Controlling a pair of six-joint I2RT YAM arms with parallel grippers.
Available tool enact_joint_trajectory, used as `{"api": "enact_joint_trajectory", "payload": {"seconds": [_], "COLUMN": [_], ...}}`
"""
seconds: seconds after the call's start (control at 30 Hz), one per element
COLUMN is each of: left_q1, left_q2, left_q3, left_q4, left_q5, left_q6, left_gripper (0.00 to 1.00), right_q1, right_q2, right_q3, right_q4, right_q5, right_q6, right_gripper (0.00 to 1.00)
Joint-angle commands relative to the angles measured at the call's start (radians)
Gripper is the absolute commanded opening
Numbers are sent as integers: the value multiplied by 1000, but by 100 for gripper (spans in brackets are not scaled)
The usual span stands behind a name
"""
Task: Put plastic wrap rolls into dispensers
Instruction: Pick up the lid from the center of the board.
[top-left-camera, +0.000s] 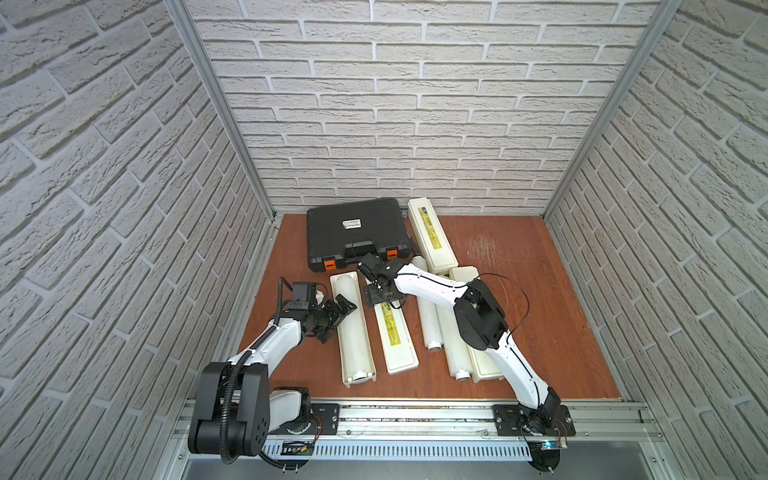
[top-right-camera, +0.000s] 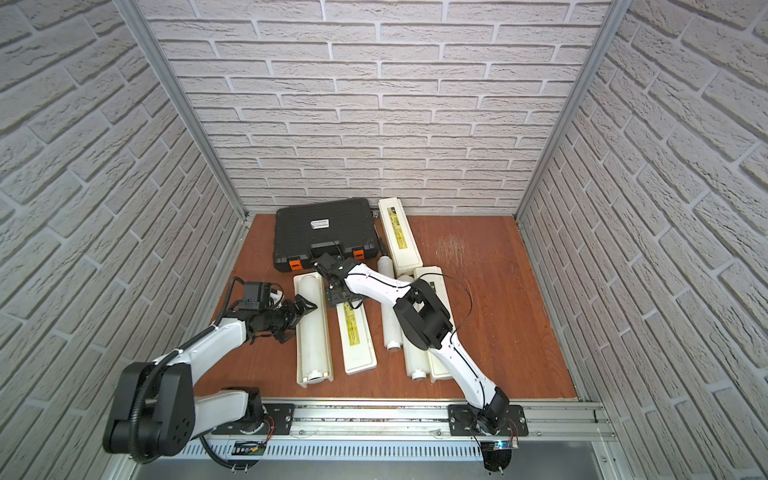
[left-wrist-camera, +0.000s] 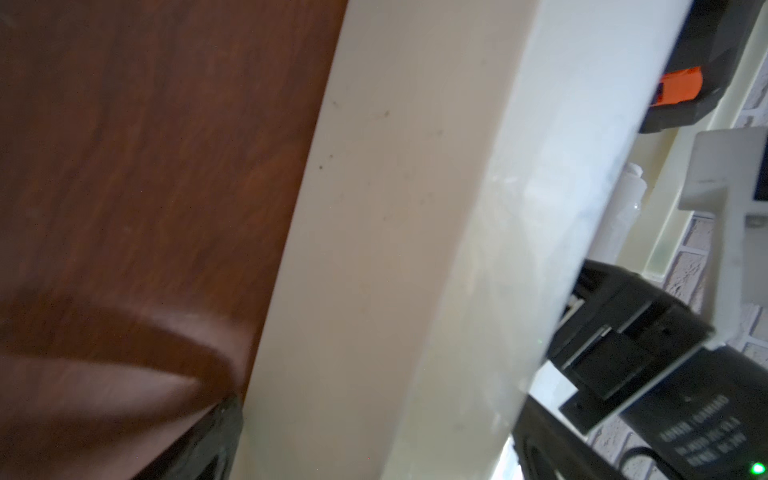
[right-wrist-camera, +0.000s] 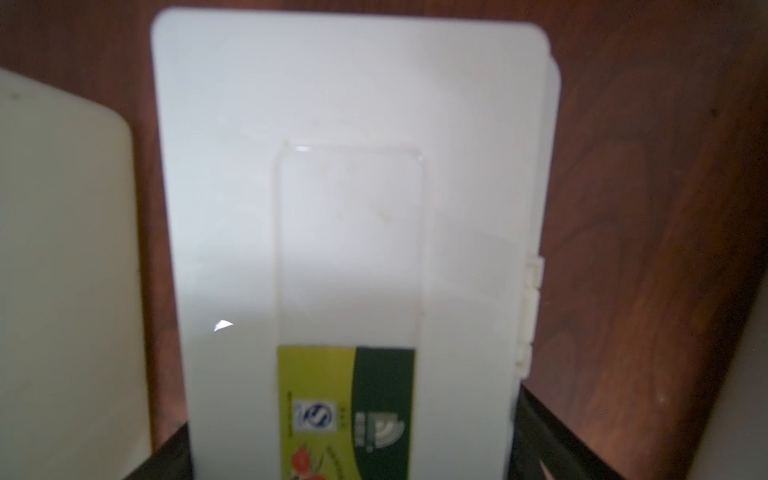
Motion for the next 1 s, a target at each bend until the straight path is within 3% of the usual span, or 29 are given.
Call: {"api": "enact_joint_trajectory", "payload": {"seconds": [0.0,0.23,0.5,0.77,0.97], "left_q1": [-21,-74,-154,-129,-87], "left_q2": [-7,17,176,189,223], "left_q3": [-65,-72,-6,175,230], "left_q4": [116,226,366,116,73], "left_q5": [-7,-43,-55,-118,-124], "left_q6": [-128,-190,-202,10,95], "left_gripper": [98,98,98,98,98], "right_q1": [-32,-94,-117,-116,-117], "right_q2": [-92,-215,-379,-397,-431], "right_q3": [-41,-79,-116,-105,-109], "right_q4": [-30,-39,-1,16,-34], "right_q5": [31,-25,-87,-216,-224], "right_q6": [-47,-78,-144,-192,-194], "right_gripper": [77,74,71,68,67]}}
